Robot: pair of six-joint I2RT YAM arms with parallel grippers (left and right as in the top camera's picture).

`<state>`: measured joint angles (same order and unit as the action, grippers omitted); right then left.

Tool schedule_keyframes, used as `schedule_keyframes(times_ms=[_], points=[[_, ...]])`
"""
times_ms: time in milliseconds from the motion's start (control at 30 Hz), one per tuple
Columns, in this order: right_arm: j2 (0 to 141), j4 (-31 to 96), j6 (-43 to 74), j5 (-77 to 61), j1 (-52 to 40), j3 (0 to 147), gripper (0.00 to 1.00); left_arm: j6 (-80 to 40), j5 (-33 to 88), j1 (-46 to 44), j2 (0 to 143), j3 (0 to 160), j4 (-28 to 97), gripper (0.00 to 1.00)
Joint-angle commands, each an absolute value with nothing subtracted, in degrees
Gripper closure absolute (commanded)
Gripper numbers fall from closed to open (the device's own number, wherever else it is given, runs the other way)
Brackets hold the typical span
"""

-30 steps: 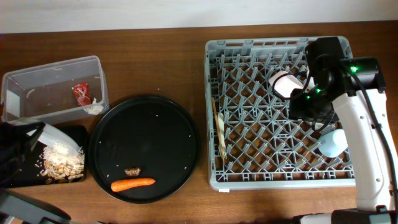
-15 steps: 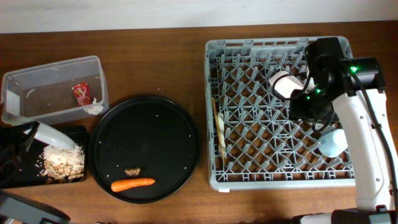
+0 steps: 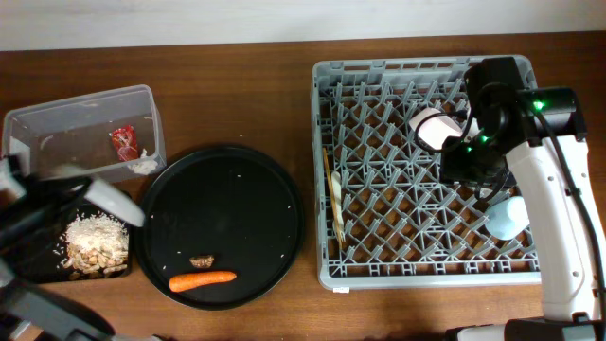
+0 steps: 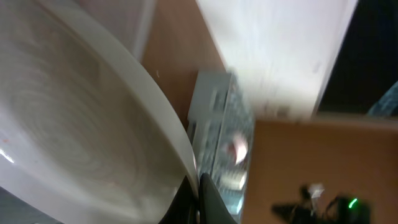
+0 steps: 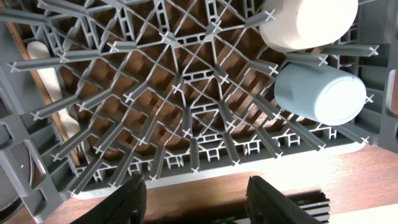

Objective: Sort waste into correct bins and load items into the dishwasher rack
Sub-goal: 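Tilt the plate with the left gripper to dump rice onto the black tray, then carry the grey plate with the left gripper and stand it in the rack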

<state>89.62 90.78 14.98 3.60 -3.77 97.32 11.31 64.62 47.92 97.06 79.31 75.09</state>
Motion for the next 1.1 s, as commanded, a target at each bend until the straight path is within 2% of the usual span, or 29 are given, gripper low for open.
schedule_keyframes(times_ms=[0, 133, 300, 400, 500, 633, 800, 933, 1067], points=[[89.7, 90.9, 15.0, 3.7, -3.7, 96.9, 0.45, 13.8, 58.5, 34.7, 92.8, 79.9, 74.1, 1.00], [89.7, 90.9, 15.0, 3.7, -3.7, 96.9, 0.45, 10.7, 47.3, 20.2, 92.2, 79.9, 71.1, 1.00], [89.7, 90.9, 15.0, 3.7, -3.7, 96.9, 0.45, 2.8, 25.0, 1.9, 92.5, 79.9, 68.7, 1.00], [89.7, 90.9, 15.0, 3.7, -3.7, 96.9, 0.45, 2.1, 22.7, -6.3, 92.7, 79.9, 68.1, 1.00], [89.7, 90.9, 15.0, 3.7, -3.7, 96.9, 0.45, 2.1, 25.7, -13.3, 92.7, 79.9, 65.0, 1.00], [89.7, 90.9, 15.0, 3.7, -3.7, 96.9, 0.45, 2.1, 36.1, -18.9, 92.4, 80.2, 55.7, 1.00], [89.7, 91.8, 15.2, 7.0, -3.6, 96.9, 0.45, -4.2, 55.5, -19.9, 92.0, 81.8, 36.9, 1.00], [89.7, 93.9, 18.9, 15.8, -0.3, 96.9, 0.45, -11.2, 62.5, -20.0, 92.0, 81.8, 25.5, 1.00], [89.7, 93.8, 19.0, 14.8, 7.5, 96.9, 0.45, -14.4, 62.4, -22.3, 92.1, 81.8, 17.9, 1.00]])
